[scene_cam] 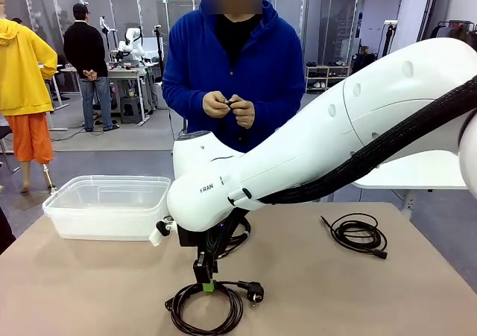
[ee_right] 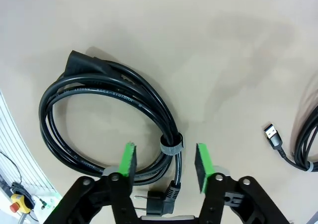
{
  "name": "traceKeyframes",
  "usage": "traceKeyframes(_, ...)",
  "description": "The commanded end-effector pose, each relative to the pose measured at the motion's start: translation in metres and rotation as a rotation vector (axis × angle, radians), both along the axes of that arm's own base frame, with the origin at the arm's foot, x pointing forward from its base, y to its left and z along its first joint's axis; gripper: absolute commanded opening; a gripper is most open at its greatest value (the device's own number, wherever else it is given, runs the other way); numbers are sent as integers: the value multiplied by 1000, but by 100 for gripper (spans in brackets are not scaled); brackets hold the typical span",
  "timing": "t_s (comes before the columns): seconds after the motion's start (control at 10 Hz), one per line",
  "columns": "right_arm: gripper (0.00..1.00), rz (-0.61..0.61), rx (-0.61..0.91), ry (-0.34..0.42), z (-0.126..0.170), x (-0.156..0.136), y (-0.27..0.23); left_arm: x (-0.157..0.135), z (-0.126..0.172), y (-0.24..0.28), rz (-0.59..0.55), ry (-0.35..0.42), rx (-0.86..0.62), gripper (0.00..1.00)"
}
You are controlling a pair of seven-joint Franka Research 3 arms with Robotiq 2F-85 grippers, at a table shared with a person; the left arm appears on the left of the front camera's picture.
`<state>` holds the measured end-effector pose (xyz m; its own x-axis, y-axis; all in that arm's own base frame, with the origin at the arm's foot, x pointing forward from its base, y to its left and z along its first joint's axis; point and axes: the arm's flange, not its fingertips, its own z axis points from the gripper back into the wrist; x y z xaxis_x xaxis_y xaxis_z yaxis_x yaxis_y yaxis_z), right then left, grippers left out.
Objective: Organize and store the cables.
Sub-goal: Place the Power Cable into the Organizing box.
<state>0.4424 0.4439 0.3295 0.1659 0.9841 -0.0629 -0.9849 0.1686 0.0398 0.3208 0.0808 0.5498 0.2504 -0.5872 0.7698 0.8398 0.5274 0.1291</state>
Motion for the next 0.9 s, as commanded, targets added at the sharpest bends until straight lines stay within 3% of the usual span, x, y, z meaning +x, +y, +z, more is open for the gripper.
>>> traceKeyframes(0.0, 85, 0, 4, -29, 1, -9, -12, 2, 0, 2, -21, -5, -5, 100)
traceKeyframes(0.1, 98, 0, 11, -32, 3, -10, -15, 2, 0, 2, -21, -5, -5, 100)
traceKeyframes(0.2, 100, 5, 16, -37, 6, -13, -16, 2, 0, 2, -21, -5, -5, 100)
traceKeyframes(0.5, 100, 49, 51, -37, 22, -26, -30, 2, 0, 2, -21, -5, -5, 100)
traceKeyframes(0.8, 100, 71, 182, -81, 77, -55, -89, 2, 0, 2, -21, -5, -5, 100)
